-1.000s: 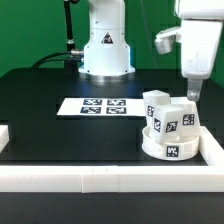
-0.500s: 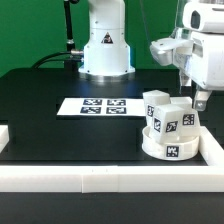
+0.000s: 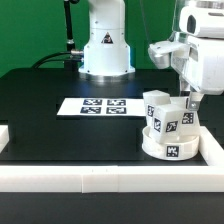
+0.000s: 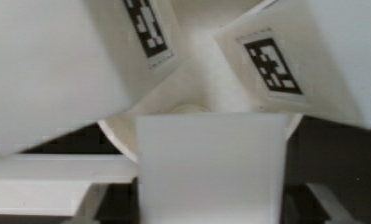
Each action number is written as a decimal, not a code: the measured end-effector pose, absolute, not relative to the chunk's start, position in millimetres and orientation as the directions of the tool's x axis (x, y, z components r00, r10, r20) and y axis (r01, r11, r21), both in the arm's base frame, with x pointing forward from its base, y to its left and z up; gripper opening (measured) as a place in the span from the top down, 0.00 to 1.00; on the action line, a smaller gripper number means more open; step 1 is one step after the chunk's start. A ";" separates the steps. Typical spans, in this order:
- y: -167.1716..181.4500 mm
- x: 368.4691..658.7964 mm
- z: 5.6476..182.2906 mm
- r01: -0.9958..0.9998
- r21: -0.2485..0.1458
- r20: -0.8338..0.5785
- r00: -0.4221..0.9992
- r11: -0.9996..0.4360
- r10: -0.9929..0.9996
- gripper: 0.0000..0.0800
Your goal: Assemble stool
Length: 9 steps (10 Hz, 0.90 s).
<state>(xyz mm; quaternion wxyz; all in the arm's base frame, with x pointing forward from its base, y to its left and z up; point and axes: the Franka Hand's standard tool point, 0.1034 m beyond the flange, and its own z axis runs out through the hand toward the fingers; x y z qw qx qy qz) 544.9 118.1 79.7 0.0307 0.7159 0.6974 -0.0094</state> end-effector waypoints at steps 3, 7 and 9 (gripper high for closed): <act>117.5 545.1 79.7 0.996 0.034 -0.054 0.087 -0.085 0.995 0.58; 123.5 543.3 78.8 0.718 0.060 -0.019 0.695 -0.693 0.719 0.58; 126.5 541.7 78.3 0.449 0.057 0.000 0.893 -0.892 0.449 0.58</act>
Offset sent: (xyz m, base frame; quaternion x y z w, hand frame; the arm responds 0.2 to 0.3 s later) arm 0.0000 0.0000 0.0000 0.0000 0.0000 0.2667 0.9638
